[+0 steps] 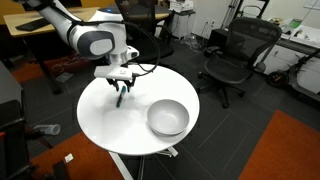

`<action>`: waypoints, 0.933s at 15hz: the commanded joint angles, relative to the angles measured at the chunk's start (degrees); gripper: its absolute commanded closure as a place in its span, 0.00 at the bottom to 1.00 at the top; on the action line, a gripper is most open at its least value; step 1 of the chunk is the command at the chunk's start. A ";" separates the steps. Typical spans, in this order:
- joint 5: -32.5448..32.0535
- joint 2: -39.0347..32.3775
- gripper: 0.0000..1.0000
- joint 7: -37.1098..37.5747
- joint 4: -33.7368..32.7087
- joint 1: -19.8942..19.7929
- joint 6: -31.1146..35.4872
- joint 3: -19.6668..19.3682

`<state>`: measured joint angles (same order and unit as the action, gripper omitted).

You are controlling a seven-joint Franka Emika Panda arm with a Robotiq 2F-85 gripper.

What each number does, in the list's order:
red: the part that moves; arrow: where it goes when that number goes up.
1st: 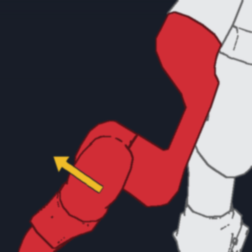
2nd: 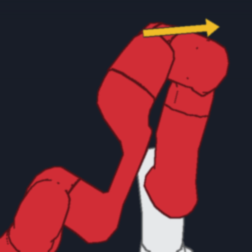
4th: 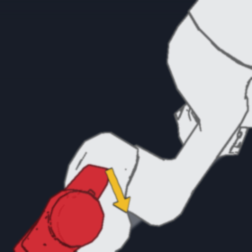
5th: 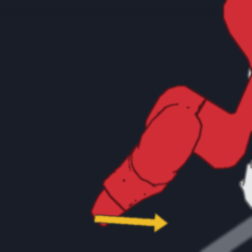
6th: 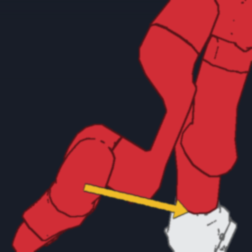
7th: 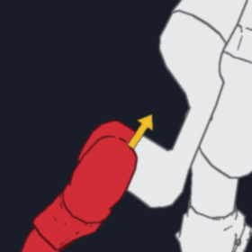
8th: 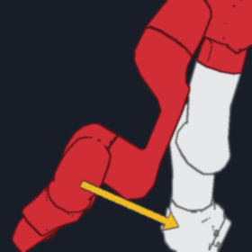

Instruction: Remove the marker from the bowl and put it on the table

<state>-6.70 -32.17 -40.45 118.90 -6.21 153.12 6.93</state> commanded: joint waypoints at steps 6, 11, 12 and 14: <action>0.74 2.04 0.00 -1.68 -1.21 -2.16 -1.38 1.29; 1.32 2.76 0.00 -2.16 -1.43 -3.27 -2.38 1.72; 1.35 2.72 0.00 -2.43 -1.58 -3.52 -2.42 1.74; 0.25 1.37 0.00 -0.07 -1.72 -2.17 -0.53 0.45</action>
<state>-6.51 -30.79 -40.50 117.26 -8.47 152.71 7.45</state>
